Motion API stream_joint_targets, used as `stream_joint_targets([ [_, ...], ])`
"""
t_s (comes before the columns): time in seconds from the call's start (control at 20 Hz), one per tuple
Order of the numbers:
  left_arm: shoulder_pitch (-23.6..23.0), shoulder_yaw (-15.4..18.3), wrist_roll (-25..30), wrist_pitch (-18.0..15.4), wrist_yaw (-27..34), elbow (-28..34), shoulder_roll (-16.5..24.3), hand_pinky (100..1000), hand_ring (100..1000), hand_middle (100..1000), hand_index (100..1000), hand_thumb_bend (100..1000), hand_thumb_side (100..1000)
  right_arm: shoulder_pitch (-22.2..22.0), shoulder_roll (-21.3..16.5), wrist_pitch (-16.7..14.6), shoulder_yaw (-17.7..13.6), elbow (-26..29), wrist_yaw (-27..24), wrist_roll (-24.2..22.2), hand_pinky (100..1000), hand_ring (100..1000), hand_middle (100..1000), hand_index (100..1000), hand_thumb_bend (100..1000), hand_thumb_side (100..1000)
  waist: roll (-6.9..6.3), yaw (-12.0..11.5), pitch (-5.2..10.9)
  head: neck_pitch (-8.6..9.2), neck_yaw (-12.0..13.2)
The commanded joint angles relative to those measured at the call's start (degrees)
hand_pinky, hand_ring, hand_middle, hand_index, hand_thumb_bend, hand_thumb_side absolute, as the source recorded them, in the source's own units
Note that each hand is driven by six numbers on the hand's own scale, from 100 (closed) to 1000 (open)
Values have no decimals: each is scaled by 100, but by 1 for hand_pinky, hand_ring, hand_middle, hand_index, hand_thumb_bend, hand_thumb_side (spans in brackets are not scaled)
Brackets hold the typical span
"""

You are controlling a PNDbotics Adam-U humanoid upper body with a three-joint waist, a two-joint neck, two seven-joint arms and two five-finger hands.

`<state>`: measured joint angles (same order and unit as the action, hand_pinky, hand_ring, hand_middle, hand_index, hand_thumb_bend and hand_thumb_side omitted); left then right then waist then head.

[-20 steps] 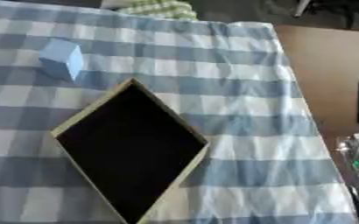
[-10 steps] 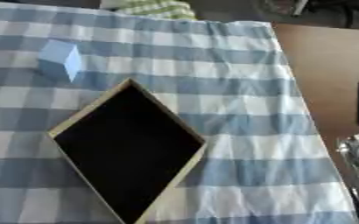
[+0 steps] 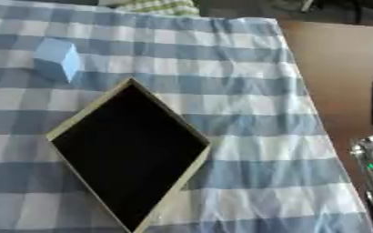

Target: Pick up objects on the table and place them in the box.

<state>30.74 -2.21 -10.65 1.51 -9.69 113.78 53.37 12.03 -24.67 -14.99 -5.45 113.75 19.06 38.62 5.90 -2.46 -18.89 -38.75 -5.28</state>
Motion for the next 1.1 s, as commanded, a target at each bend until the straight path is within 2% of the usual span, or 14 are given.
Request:
stream_joint_targets([
  [0.05,354,-192,558,216,-39,-73,475,685,733,773,806,512,682,18,-211,-9,2,84,-13,-46,770,820,732,869,100,857,-50,16,127,-29,-2],
  [0.35,1329,-720,1454,-3,-585,-1186,529,708,744,777,821,518,690,51,-238,-24,50,84,-58,-111,770,820,732,869,100,858,-62,54,143,-12,14],
  [0.6,1970,-1162,2064,-368,-1287,-2252,210,738,764,791,854,554,694,48,-252,-27,89,84,-88,-162,770,820,731,869,100,862,-66,64,154,-8,29],
  [0.85,2448,-1398,3148,-812,-1932,-3005,-99,802,808,814,874,675,566,47,-266,-31,109,84,-112,-190,770,819,731,869,100,865,-75,63,162,5,7],
  [1.1,2710,-1531,3915,-1291,-2487,-3431,-305,833,835,826,874,805,526,64,-282,-33,129,84,-131,-216,770,819,730,869,100,865,-88,57,165,28,-15],
])
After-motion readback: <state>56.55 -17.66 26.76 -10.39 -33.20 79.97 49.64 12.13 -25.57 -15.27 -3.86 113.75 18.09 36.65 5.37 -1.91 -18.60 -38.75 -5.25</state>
